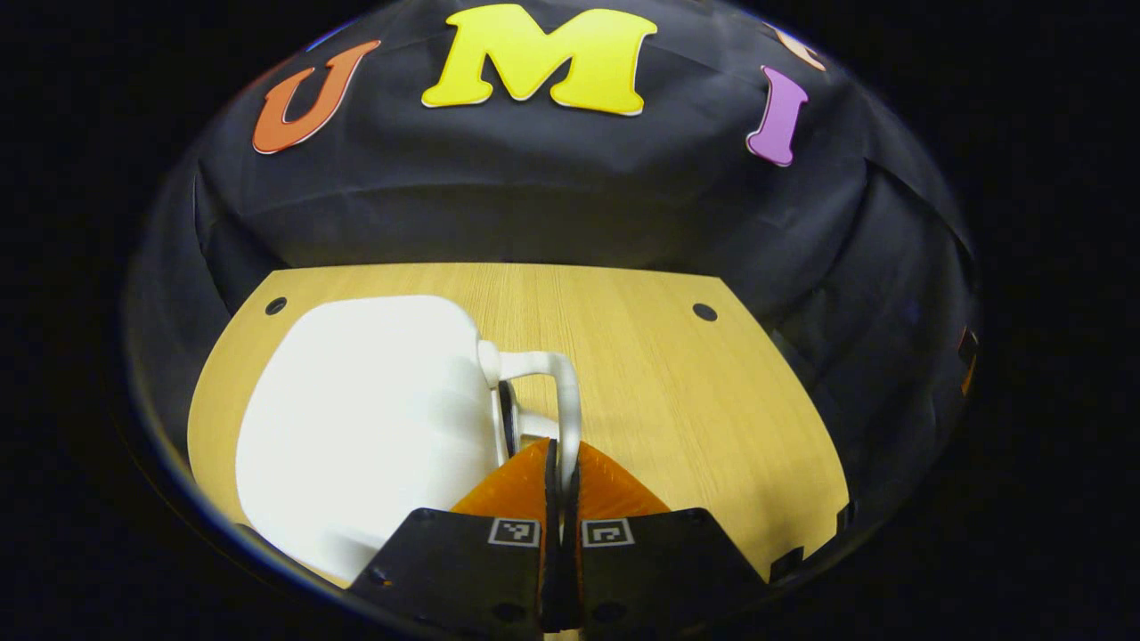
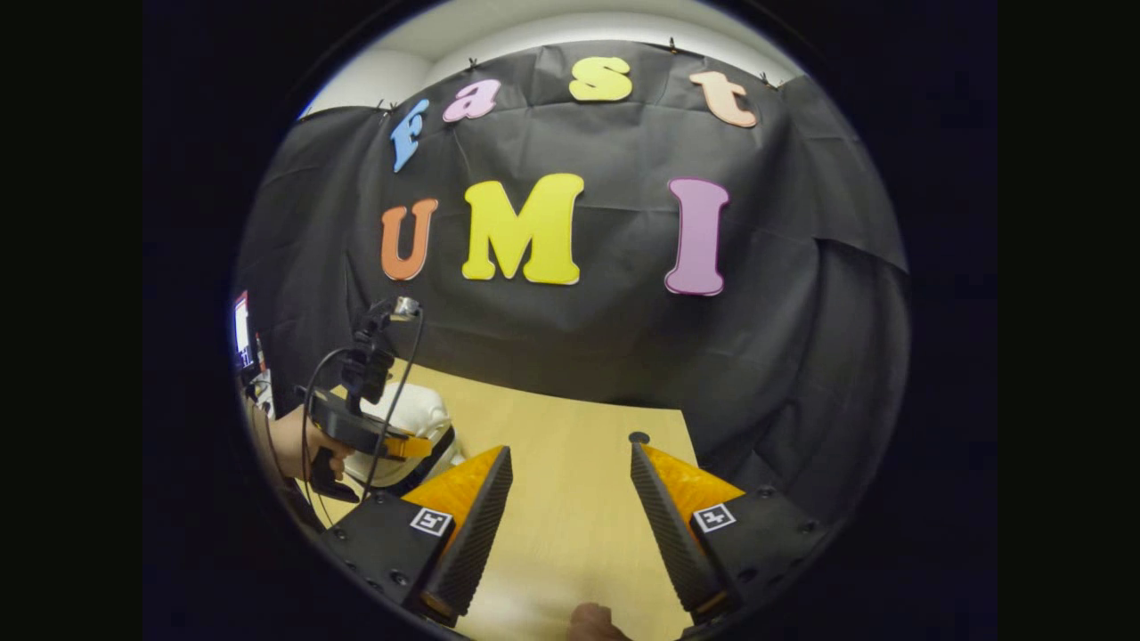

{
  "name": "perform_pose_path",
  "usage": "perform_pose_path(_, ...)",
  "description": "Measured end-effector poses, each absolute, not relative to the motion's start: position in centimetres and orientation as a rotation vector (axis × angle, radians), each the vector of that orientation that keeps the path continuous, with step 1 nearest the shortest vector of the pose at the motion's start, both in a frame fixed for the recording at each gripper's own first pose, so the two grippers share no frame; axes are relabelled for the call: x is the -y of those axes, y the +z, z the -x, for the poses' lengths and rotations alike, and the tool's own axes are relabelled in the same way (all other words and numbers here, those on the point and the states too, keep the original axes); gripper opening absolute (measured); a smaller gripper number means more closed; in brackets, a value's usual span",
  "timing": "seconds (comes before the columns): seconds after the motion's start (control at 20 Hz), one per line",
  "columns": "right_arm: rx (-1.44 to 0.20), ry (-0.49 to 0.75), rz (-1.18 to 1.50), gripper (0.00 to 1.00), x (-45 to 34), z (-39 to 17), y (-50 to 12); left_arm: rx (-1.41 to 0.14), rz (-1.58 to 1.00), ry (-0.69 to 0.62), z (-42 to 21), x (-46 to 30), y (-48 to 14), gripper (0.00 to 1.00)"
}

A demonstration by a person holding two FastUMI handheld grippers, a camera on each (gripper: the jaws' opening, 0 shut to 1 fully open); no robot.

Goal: First open the suitcase, pack the skin care products into it, and then close the suitcase.

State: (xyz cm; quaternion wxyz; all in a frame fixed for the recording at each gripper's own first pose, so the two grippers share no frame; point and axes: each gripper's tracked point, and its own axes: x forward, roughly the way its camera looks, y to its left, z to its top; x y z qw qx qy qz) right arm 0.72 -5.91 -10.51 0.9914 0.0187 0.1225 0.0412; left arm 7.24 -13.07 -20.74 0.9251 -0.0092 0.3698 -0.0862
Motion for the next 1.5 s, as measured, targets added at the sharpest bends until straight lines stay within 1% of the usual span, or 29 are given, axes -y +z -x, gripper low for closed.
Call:
perform_pose_path(0.15, -0.275, 0.07, -0.049, 0.79, 7.0, -0.5, -11.6, -0.8, -0.04, -0.157, -7.8, 14.0, -23.1, 0.03)
perform_pose_path(0.3, -0.291, 0.055, -0.051, 0.8, 7.8, -0.7, -12.2, -0.806, -0.11, -0.135, -7.8, 14.4, -23.9, 0.04)
perform_pose_path(0.35, -0.295, 0.051, -0.054, 0.77, 8.1, -0.7, -12.4, -0.809, -0.14, -0.13, -7.7, 14.5, -24.2, 0.04)
perform_pose_path(0.4, -0.298, 0.049, -0.059, 0.79, 8.1, -0.7, -12.4, -0.808, -0.162, -0.129, -7.7, 14.7, -24.2, 0.04)
perform_pose_path(0.45, -0.298, 0.045, -0.061, 0.79, 8.1, -0.7, -12.4, -0.817, -0.161, -0.141, -7.6, 15.1, -24.6, 0.08)
perform_pose_path(0.5, -0.296, 0.043, -0.062, 0.77, 8.1, -0.8, -12.3, -0.824, -0.144, -0.141, -7.3, 15.6, -24.8, 0.15)
perform_pose_path(0.55, -0.294, 0.04, -0.059, 0.8, 8.0, -0.8, -12.1, -0.833, -0.106, -0.143, -6.8, 16.0, -25.0, 0.33)
perform_pose_path(0.6, -0.289, 0.035, -0.055, 0.78, 8.0, -1.0, -11.9, -0.834, -0.064, -0.15, -6.5, 16.4, -24.9, 0.41)
perform_pose_path(0.65, -0.283, 0.028, -0.051, 0.77, 8.1, -1.1, -11.5, -0.831, -0.036, -0.151, -6.2, 16.7, -24.2, 0.58)
perform_pose_path(0.7, -0.274, 0.024, -0.052, 0.79, 7.8, -1.2, -11.1, -0.817, -0.026, -0.141, -6.1, 16.7, -23.4, 0.67)
perform_pose_path(0.75, -0.263, 0.021, -0.05, 0.77, 7.6, -1.4, -10.5, -0.795, -0.026, -0.131, -5.9, 16.5, -22.2, 0.92)
perform_pose_path(0.8, -0.252, 0.013, -0.047, 0.79, 7.4, -1.6, -9.9, -0.768, -0.029, -0.119, -5.6, 16.2, -20.9, 0.86)
perform_pose_path(0.9, -0.223, -0.005, -0.046, 0.8, 6.8, -2.1, -8.5, -0.687, -0.038, -0.083, -5.3, 15.0, -17.1, 0.88)
perform_pose_path(1.0, -0.191, -0.026, -0.049, 0.79, 6.1, -2.6, -6.8, -0.58, -0.045, -0.04, -5.2, 13.3, -13.0, 0.94)
perform_pose_path(1.05, -0.174, -0.04, -0.048, 0.79, 5.7, -2.9, -5.8, -0.526, -0.048, -0.016, -4.9, 12.4, -10.8, 1.0)
perform_pose_path(1.1, -0.153, -0.041, -0.055, 0.79, 4.9, -3.1, -4.6, -0.465, -0.046, 0.001, -4.6, 11.4, -8.2, 0.97)
perform_pose_path(1.3, -0.092, -0.034, -0.075, 0.78, 1.8, -4.0, -0.9, -0.238, -0.072, 0.051, -2.6, 7.5, 2.2, 0.96)
perform_pose_path(1.5, -0.056, 0.005, -0.09, 0.8, -2.0, -4.0, 1.7, -0.153, -0.072, 0.085, -0.7, 5.1, 7.4, 0.96)
